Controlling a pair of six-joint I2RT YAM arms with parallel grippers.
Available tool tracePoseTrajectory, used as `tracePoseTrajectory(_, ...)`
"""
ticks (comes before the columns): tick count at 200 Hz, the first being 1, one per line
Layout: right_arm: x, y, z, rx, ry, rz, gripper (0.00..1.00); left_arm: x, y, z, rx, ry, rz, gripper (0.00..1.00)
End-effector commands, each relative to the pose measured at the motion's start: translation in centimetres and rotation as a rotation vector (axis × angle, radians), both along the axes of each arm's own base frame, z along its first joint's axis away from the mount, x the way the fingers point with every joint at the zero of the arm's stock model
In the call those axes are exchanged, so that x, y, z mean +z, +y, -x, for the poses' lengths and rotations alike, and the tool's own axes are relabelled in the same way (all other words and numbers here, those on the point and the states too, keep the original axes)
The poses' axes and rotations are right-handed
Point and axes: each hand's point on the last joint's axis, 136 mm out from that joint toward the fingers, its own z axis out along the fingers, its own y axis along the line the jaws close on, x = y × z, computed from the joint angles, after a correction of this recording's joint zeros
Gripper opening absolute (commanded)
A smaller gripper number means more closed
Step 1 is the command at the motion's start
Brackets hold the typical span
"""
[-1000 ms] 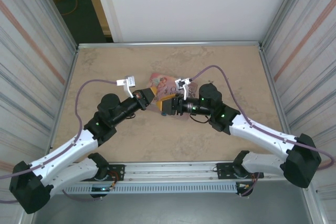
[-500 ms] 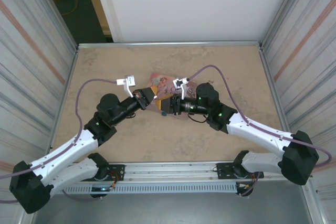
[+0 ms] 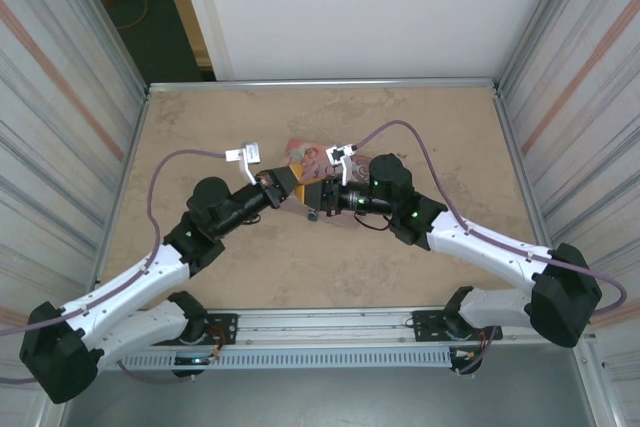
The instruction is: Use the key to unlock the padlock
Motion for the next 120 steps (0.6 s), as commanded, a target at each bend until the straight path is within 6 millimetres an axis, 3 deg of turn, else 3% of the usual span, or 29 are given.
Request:
tracePoseTrajectory(1, 2.0, -0.2, -0.6, -0.025, -0.043, -0.043, 0.14, 2.0, 0.0, 0.1, -0.008, -0.042, 0.049, 0.0)
tracePoseTrajectory(84, 1.4, -2.4, -1.4, -0.084, -0.035, -0.031, 0.0, 1.7, 0.3, -0.2, 0.019, -0.036, 0.065, 0.0)
tracePoseTrajectory(120, 1.1, -2.7, -1.5, -0.09, -0.049, 0.011, 0.0, 1.4, 0.4, -0.2, 0.024, -0.034, 0.056, 0.02)
